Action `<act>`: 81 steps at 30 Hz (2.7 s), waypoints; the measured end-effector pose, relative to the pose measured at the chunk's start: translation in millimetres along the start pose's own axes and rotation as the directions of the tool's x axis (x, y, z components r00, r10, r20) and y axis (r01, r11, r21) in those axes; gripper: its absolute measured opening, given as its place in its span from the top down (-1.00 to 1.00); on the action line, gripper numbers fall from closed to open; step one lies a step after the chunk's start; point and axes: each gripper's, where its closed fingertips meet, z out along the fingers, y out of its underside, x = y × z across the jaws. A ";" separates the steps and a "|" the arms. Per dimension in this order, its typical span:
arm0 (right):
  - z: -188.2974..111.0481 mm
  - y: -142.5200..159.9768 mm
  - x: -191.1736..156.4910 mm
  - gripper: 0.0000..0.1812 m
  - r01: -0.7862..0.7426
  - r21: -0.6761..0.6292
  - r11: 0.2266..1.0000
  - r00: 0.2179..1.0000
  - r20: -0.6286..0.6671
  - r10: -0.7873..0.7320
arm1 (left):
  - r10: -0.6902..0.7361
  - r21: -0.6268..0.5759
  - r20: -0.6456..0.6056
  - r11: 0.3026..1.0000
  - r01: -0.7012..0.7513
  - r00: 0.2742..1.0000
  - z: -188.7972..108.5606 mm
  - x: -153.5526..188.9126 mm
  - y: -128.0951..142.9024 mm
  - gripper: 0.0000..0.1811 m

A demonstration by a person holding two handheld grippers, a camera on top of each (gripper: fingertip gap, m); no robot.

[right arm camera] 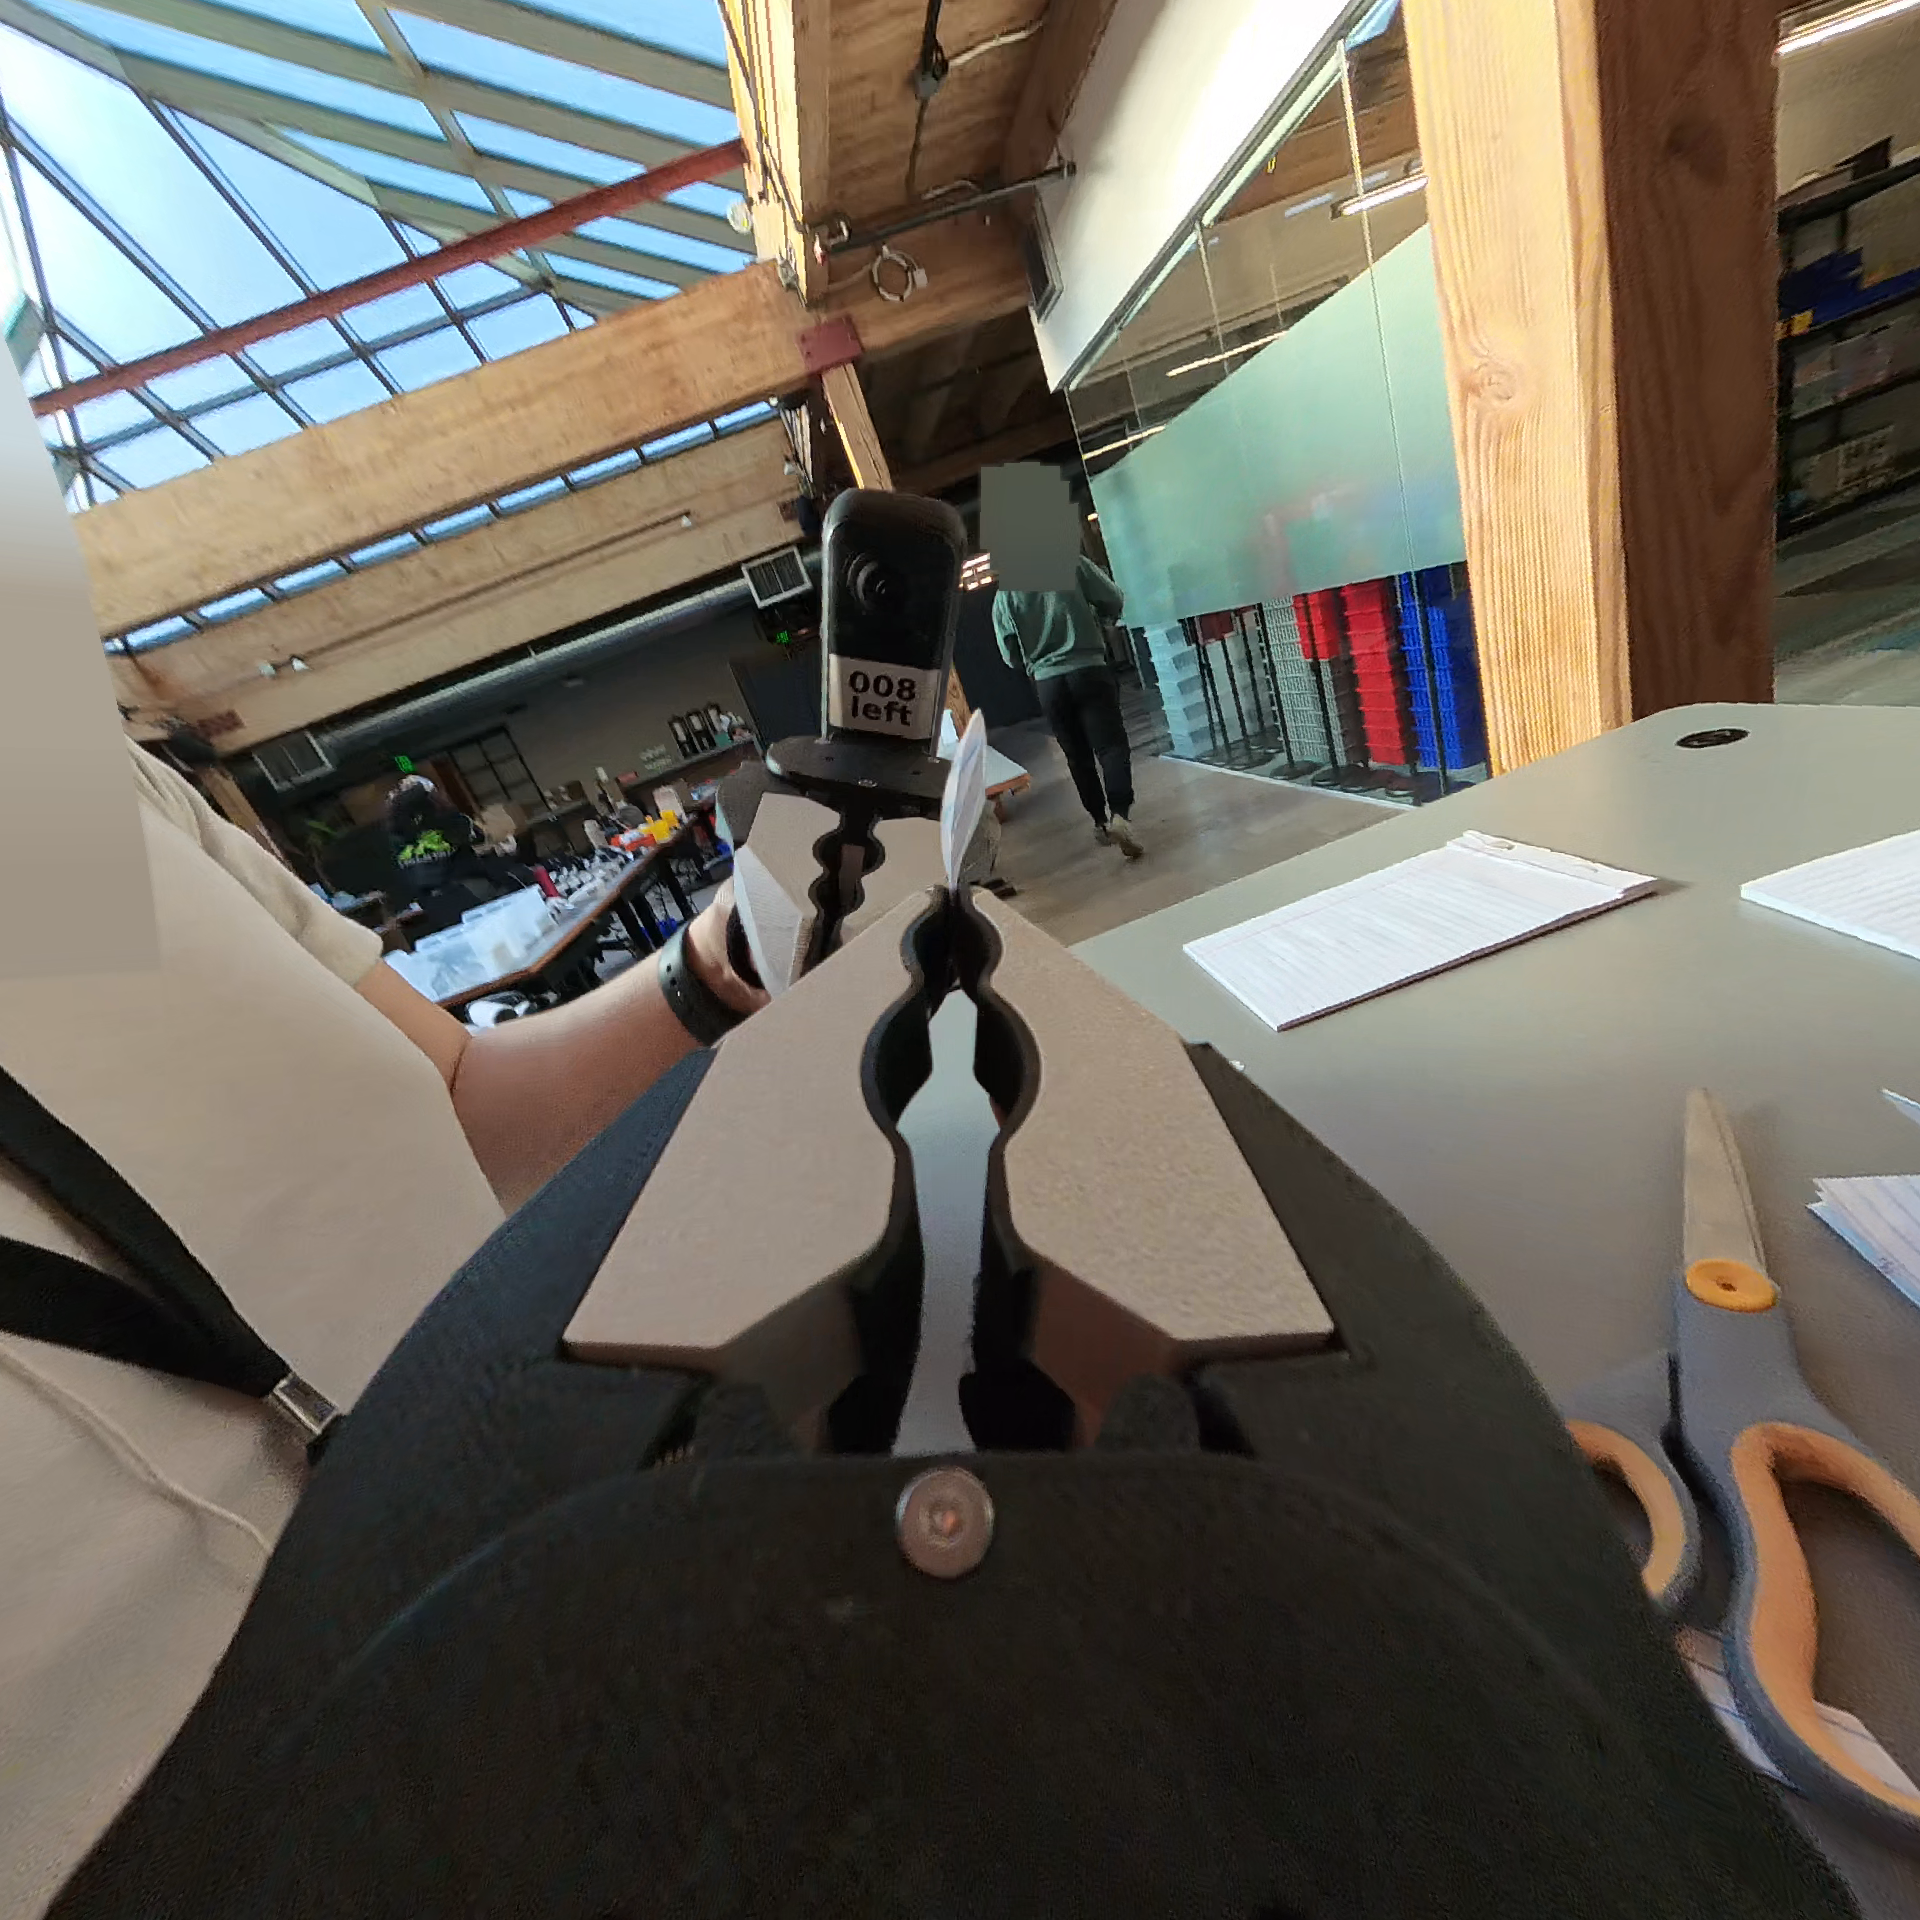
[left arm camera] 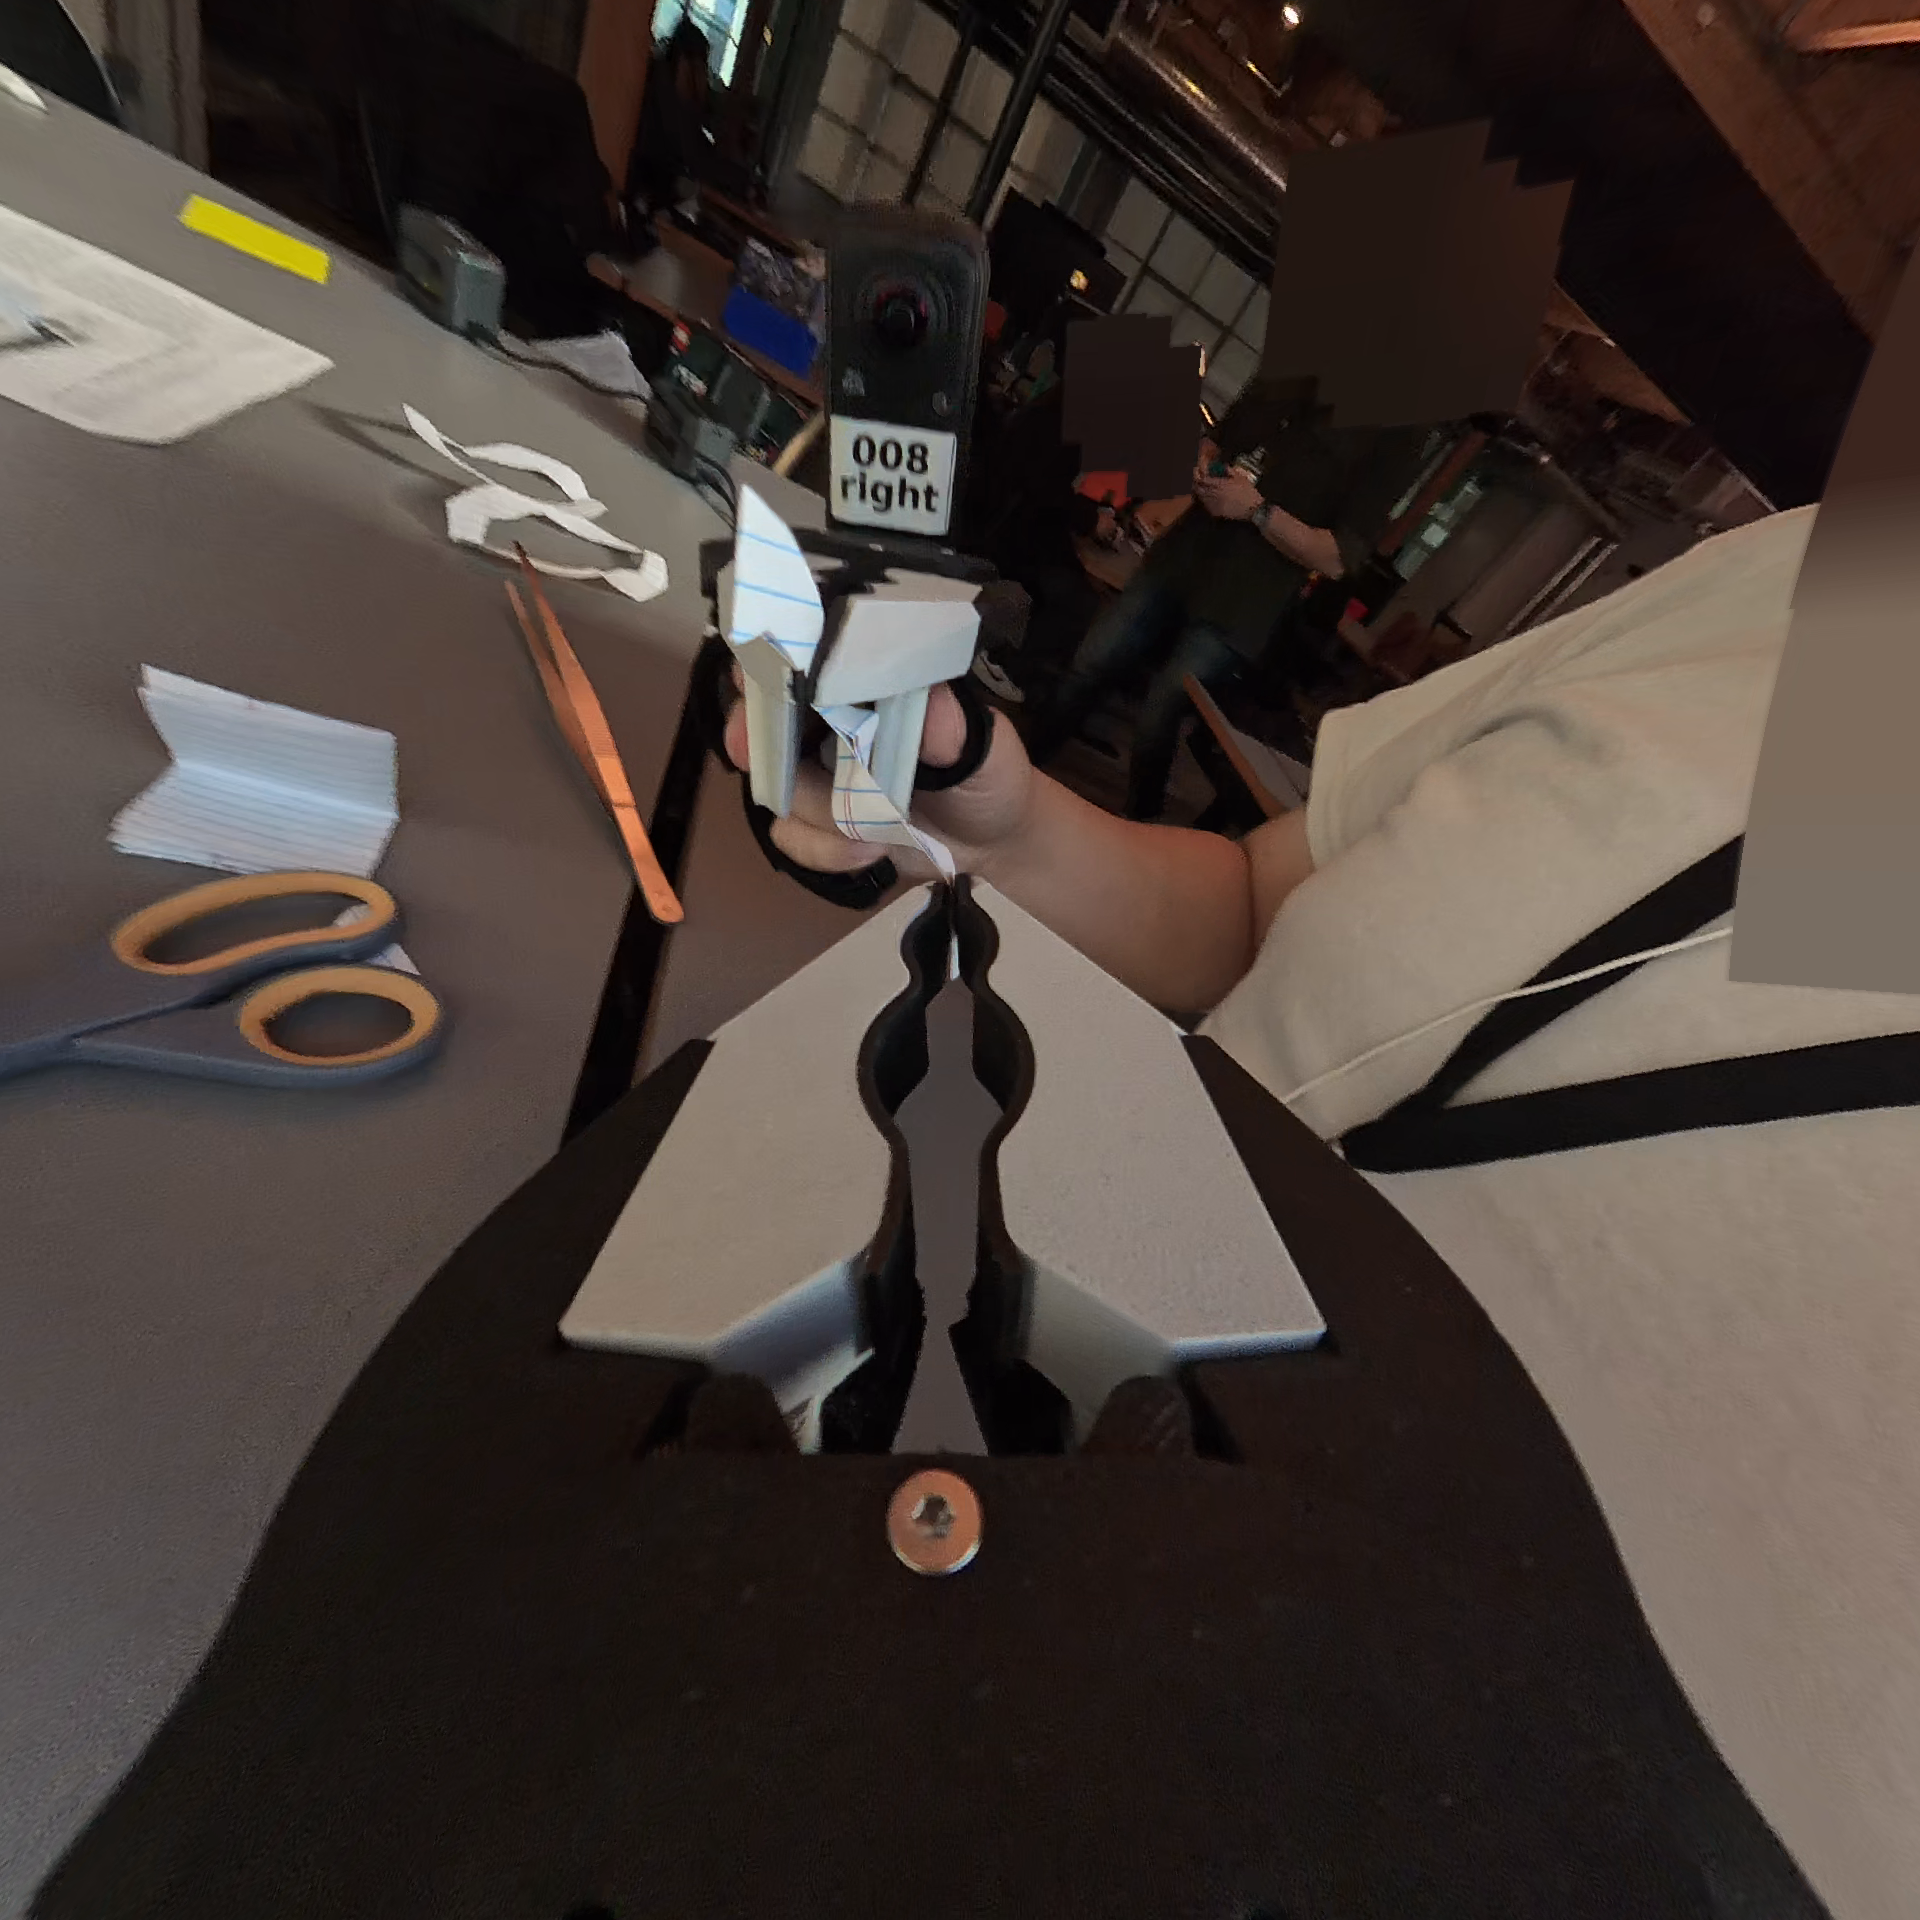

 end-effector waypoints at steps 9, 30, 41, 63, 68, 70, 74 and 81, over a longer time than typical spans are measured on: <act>12.0 0.0 -23.0 1.00 -0.189 0.009 0.982 0.970 0.154 0.186 | -0.048 0.077 0.106 0.996 0.040 0.993 -13.9 -21.2 -15.9 0.37; 20.2 -41.9 -3.7 1.00 -0.837 0.172 0.520 0.544 0.373 0.752 | 0.620 -0.366 0.650 0.762 -0.534 0.439 -3.2 -18.1 -64.5 0.70; 18.8 -46.5 -5.4 0.84 -0.678 0.175 0.714 0.727 0.306 0.615 | 0.258 0.041 0.447 0.951 -0.307 0.857 -3.1 -11.8 -63.6 1.00; 16.9 -34.5 -15.3 0.98 -0.405 0.064 0.912 0.897 0.221 0.383 | -0.025 0.288 0.192 0.957 -0.032 0.981 -14.5 -8.1 -65.4 1.00; 17.9 -31.9 -15.4 1.00 -0.407 0.061 0.911 0.897 0.215 0.386 | -0.034 0.283 0.189 0.959 -0.021 0.981 -12.0 -8.4 -63.5 1.00; 17.7 -32.8 -15.7 1.00 -0.395 0.069 0.916 0.903 0.212 0.373 | -0.041 0.290 0.179 0.957 -0.012 0.983 -11.8 -7.3 -64.4 1.00; 16.7 -35.0 -17.3 1.00 -0.420 0.078 0.904 0.889 0.239 0.392 | -0.066 0.321 0.145 0.947 0.016 0.987 -13.0 -5.2 -67.1 1.00; 13.9 -34.7 -18.4 1.00 -0.436 0.083 0.896 0.879 0.254 0.404 | -0.096 0.356 0.108 0.933 0.052 0.990 -17.4 -4.6 -69.7 1.00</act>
